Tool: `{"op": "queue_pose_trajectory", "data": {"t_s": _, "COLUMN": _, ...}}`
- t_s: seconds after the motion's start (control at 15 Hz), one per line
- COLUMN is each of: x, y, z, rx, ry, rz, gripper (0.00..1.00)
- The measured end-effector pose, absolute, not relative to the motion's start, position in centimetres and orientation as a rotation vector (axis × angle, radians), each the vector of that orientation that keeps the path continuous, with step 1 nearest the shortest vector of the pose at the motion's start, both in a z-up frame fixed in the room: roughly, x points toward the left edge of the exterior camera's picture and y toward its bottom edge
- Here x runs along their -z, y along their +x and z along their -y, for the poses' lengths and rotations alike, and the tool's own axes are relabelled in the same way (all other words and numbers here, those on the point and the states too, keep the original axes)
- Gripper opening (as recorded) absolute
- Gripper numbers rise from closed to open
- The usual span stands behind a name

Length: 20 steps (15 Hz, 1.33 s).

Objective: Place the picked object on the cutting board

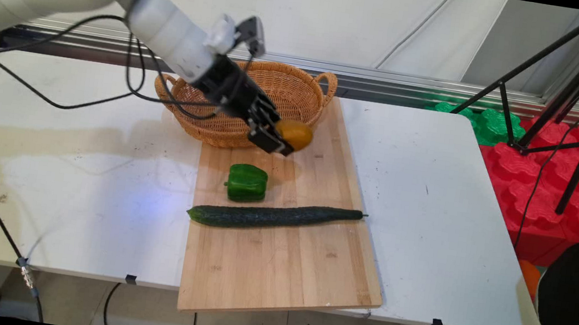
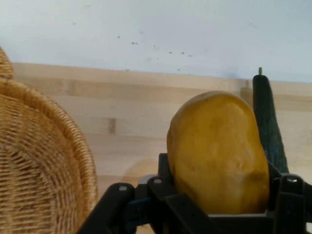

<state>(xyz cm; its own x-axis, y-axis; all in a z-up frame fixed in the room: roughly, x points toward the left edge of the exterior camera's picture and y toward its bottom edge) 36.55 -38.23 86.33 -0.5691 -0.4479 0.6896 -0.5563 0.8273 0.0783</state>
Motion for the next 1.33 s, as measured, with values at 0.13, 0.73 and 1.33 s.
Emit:
{"op": "queue_pose_trajectory", "data": {"t_s": 0.13, "x": -85.1, "y": 35.1, "z": 39.0, "rx": -0.178, "ry": 0.744, "rz": 2.287, "gripper": 0.0}}
{"op": "queue_pose_trajectory", "data": {"t_s": 0.73, "x": -80.2, "y": 30.3, "z": 41.8, "rx": -0.151, "ry": 0.746, "rz": 2.4, "gripper": 0.0}}
{"op": "queue_pose_trajectory", "data": {"t_s": 1.33, "x": -79.0, "y": 28.9, "z": 42.6, "rx": -0.157, "ry": 0.709, "rz": 2.411, "gripper": 1.0}}
